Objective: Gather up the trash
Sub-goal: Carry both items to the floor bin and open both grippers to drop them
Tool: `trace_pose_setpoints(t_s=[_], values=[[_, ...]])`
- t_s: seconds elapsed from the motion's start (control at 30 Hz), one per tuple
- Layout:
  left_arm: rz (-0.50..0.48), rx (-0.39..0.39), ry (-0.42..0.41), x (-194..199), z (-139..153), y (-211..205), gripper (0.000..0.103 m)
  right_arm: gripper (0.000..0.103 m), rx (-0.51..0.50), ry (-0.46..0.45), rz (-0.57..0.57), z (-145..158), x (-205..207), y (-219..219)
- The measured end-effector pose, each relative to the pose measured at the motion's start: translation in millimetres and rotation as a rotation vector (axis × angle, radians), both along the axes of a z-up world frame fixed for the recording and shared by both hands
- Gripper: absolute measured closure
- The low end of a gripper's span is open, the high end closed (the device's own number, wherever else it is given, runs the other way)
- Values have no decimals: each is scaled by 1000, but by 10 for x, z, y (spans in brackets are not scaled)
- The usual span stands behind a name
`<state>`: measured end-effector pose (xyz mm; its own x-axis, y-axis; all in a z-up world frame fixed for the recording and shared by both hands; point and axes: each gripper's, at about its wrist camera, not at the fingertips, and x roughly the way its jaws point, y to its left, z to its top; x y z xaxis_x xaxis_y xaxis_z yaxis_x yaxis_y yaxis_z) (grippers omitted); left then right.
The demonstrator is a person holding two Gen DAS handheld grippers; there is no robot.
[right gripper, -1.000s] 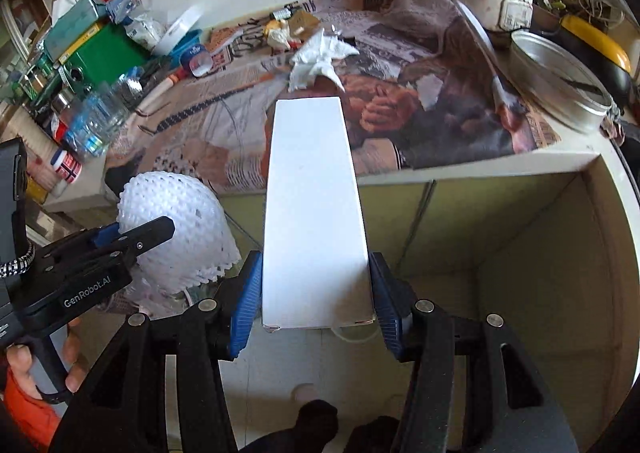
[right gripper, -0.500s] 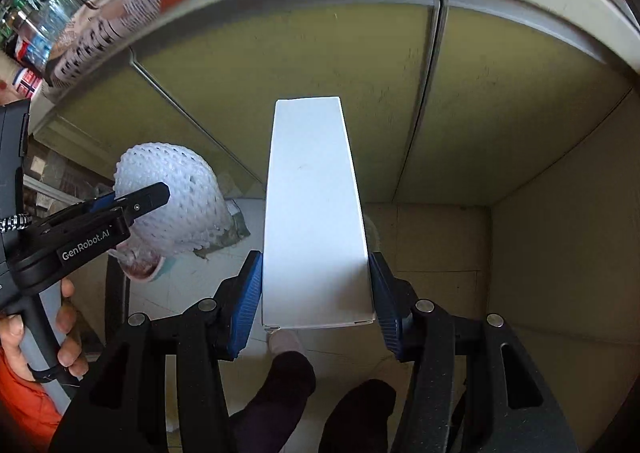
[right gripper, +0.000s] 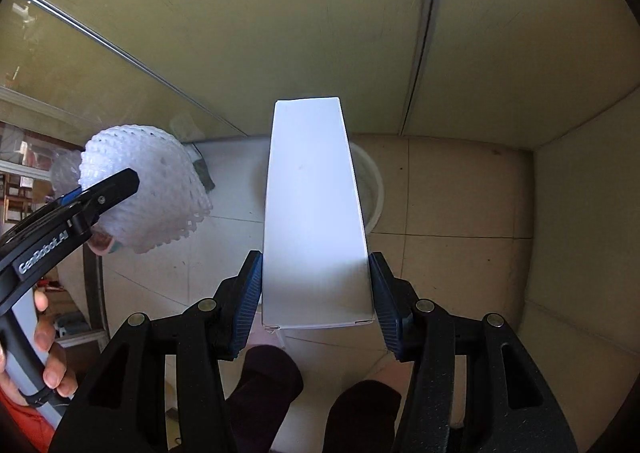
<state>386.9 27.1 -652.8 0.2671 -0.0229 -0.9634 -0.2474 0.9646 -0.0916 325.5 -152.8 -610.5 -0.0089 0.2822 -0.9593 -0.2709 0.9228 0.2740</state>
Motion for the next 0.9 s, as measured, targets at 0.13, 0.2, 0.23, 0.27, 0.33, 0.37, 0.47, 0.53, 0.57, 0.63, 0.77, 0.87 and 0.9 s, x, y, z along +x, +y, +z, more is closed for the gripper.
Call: trace_pose_setpoints(t_s=[0.13,0.2,0.23,0.27,0.33,0.37,0.47,0.53,0.57,0.63,0.77,0.87,0.9], values=[[8,1,8,65,-303,-8,62,54,25,26,19,-310,127,57],[8,-4,10,114,-427,-28,62,53,41,28,18,-422,204,120],[5,-5,12,140,-481,-41,62,53,42,23,9,-459,229,131],[4,-7,15,167,-515,-67,61,51,34,21,-4,-491,260,147],[2,-25,23,225,-601,-94,60,51,34,11,-28,-520,314,150],[0,-40,27,255,-641,-114,59,51,35,1,-35,-476,329,146],[-23,-69,29,330,-689,-217,54,49,28,-36,-61,-373,327,5],[-41,-70,33,372,-690,-302,50,49,35,-47,-79,-294,364,-126],[-49,-70,40,395,-678,-340,46,49,35,-50,-88,-249,366,-177],[-57,-77,49,419,-650,-400,45,49,32,-54,-98,-223,419,-227],[-70,-90,64,429,-507,-456,40,49,17,-81,-110,-33,495,-205],[-81,-106,55,416,-360,-452,31,49,11,-99,-111,182,493,-199],[-83,-106,53,410,-303,-452,28,49,15,-105,-116,267,492,-218]])
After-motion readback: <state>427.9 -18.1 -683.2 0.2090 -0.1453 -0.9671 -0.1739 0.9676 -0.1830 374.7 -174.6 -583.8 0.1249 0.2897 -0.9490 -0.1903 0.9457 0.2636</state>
